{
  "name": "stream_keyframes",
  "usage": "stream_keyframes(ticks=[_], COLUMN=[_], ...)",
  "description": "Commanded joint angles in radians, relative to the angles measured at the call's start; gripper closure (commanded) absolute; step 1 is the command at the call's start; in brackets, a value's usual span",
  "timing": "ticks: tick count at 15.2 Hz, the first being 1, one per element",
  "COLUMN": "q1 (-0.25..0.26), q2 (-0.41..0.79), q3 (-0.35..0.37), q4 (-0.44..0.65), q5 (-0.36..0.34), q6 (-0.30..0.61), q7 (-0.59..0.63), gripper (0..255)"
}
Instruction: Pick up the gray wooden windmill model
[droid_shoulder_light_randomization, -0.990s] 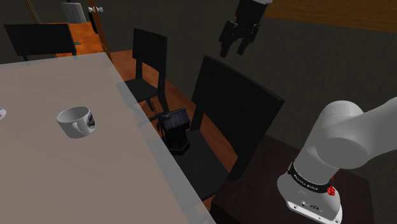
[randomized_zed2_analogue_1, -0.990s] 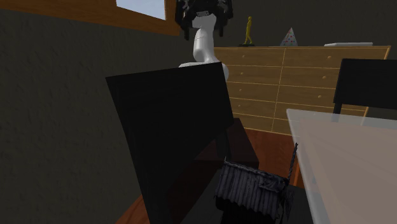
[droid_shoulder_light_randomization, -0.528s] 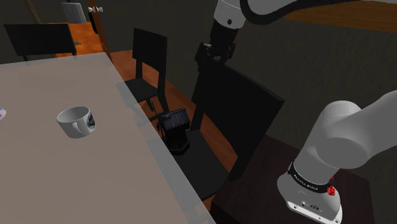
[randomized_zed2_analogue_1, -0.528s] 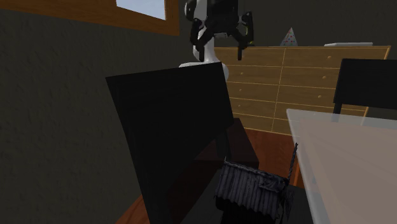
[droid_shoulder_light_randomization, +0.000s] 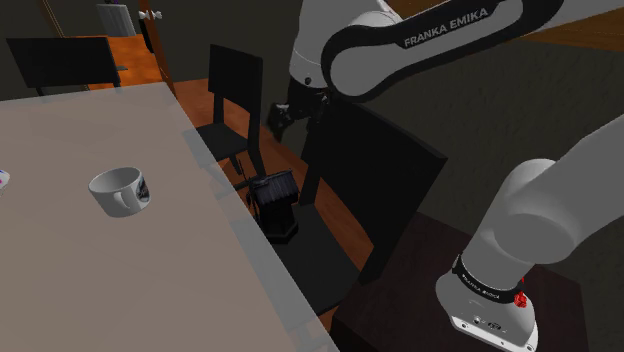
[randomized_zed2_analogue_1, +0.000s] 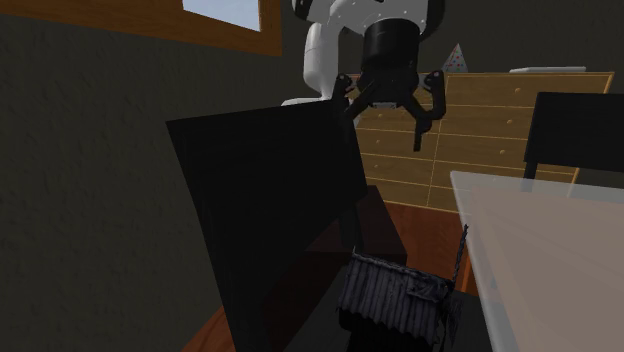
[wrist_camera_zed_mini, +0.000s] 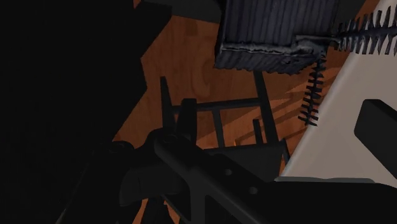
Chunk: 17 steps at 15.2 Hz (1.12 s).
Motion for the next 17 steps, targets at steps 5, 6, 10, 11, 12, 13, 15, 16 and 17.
stream_keyframes(ticks=[5,6,10,11,12,13,15,16,17], q1=[-0.077,-0.089,-0.106,-0.100,-0.091,-0.076,-0.066,-0.063,-0.061], q2=[0.230,0.273,0.451,0.497,0.542,0.587,0.607,0.615,0.623], q3=[0.121,0.139,0.181,0.181,0.178,0.171,0.160,0.157,0.153], q4=[0.092,0.114,0.224,0.256,0.290,0.325,0.332,0.329,0.326], q5=[-0.186,-0.232,-0.446,-0.500,-0.551,-0.599,-0.623,-0.636,-0.649], q6=[0.137,0.151,0.174,0.172,0.168,0.162,0.169,0.176,0.184], q7=[0.219,0.265,0.464,0.511,0.556,0.598,0.619,0.631,0.643], gripper=[0,0,0,0,0,0,0,0,0])
